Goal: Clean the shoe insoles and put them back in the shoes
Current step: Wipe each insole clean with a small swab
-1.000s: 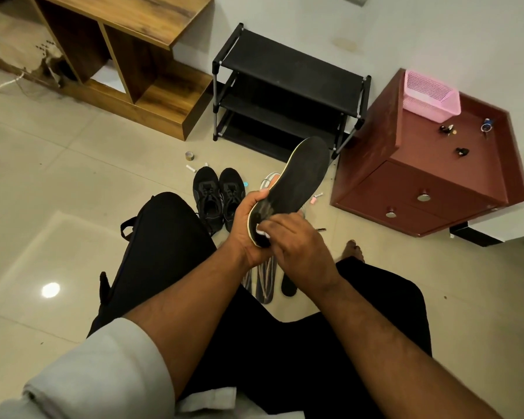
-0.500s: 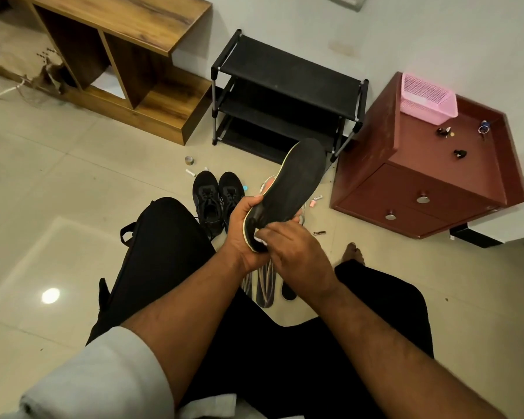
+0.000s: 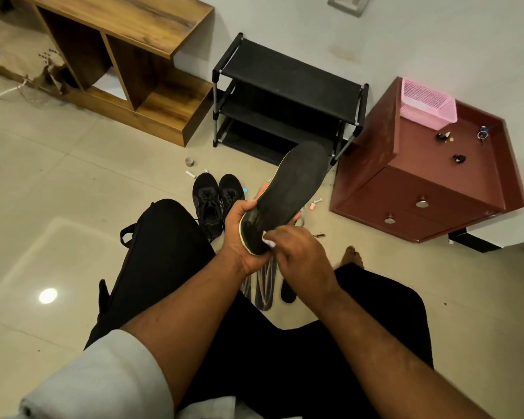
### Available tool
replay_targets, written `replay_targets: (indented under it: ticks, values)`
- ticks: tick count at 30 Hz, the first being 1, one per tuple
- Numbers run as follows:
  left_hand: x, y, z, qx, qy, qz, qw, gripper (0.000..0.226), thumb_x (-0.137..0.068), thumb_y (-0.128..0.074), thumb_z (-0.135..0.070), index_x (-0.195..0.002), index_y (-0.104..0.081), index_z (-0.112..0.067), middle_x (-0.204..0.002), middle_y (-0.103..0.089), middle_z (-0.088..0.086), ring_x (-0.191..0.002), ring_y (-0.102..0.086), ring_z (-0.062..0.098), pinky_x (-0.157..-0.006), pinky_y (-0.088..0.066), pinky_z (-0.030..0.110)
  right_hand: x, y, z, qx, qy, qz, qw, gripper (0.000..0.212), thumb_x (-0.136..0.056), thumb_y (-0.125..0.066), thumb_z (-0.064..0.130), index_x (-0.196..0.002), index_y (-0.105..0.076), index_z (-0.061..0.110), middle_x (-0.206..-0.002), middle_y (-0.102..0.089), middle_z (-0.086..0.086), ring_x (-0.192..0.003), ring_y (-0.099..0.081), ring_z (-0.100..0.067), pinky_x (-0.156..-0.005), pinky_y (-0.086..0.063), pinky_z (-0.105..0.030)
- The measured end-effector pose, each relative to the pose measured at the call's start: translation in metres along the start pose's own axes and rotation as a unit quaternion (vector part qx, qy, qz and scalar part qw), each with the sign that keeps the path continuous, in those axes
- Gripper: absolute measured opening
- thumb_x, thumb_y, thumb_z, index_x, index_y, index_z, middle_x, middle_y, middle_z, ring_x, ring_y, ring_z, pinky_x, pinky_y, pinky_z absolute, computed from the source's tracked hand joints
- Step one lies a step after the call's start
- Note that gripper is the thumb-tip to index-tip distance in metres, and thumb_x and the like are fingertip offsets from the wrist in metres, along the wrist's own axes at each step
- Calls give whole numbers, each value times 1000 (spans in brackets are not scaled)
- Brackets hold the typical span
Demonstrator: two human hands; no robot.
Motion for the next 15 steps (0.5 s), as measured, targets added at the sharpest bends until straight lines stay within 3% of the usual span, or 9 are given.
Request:
replay_targets:
  ticks: [2,5,6,8,9,12,15]
  values:
    - [1,-2,1,-6,7,5,1000,44,-82,-48,-30,-121,-67,-20,-135,-59,15,-113,-57,37,-106,-45,44,-1,0,-3,-14,1,-7,1000,18,-85,-60,2,-100,-71,3,-93,-70,-10,-86,-63,-20,-86,-43,-20]
    - [7,-8,3,-36,22,29,999,39,-81,-48,-31,-94,-77,-10,-101,-70,15,-89,-67,29,-80,-57,34,-15,13,-28,5,-48,-41,998,15,-88,-61,3,-101,-69,4,-92,-67,-10,-84,-58,-15,-79,-47,-24]
    - [8,-9,3,-42,22,34,998,41,-80,-46,-29,-98,-76,-8,-100,-70,16,-88,-67,29,-78,-57,35,-20,19,-36,11,-68,-53,996,15,-89,-60,3,-101,-69,4,-91,-66,-10,-84,-56,-13,-78,-48,-26]
    - [7,-12,1,-48,15,43,998,48,-78,-40,-22,-117,-68,-12,-110,-66,17,-95,-63,32,-87,-53,42,-27,29,-45,9,-93,-66,993,15,-89,-58,2,-100,-69,3,-92,-66,-12,-84,-54,-13,-76,-49,-28]
    - [7,-12,0,-52,12,43,998,51,-77,-38,-20,-118,-67,-14,-111,-66,16,-96,-62,32,-89,-51,43,-29,30,-46,6,-99,-67,993,15,-89,-58,1,-100,-69,2,-92,-65,-12,-84,-53,-12,-77,-49,-28]
    - [7,-16,2,-32,20,60,998,45,-71,-35,-17,-84,-78,-14,-92,-71,12,-85,-65,28,-85,-52,38,-23,25,-37,-14,-121,-43,992,17,-89,-60,4,-103,-69,5,-97,-66,-9,-88,-54,-9,-83,-46,-22]
    - [7,-17,1,-14,31,64,997,49,-68,-32,-19,-81,-78,-6,-96,-70,20,-95,-63,33,-100,-44,42,-7,6,-23,-80,-164,52,982,18,-89,-63,11,-105,-71,12,-100,-67,-2,-92,-58,-10,-83,-45,-17]
Point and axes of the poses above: each hand's wrist, its own x-axis away from the middle knuckle, its own y-axis out of the back of the hand, z = x × y, the point moved 8 cm from there along -x, towards the middle knuckle
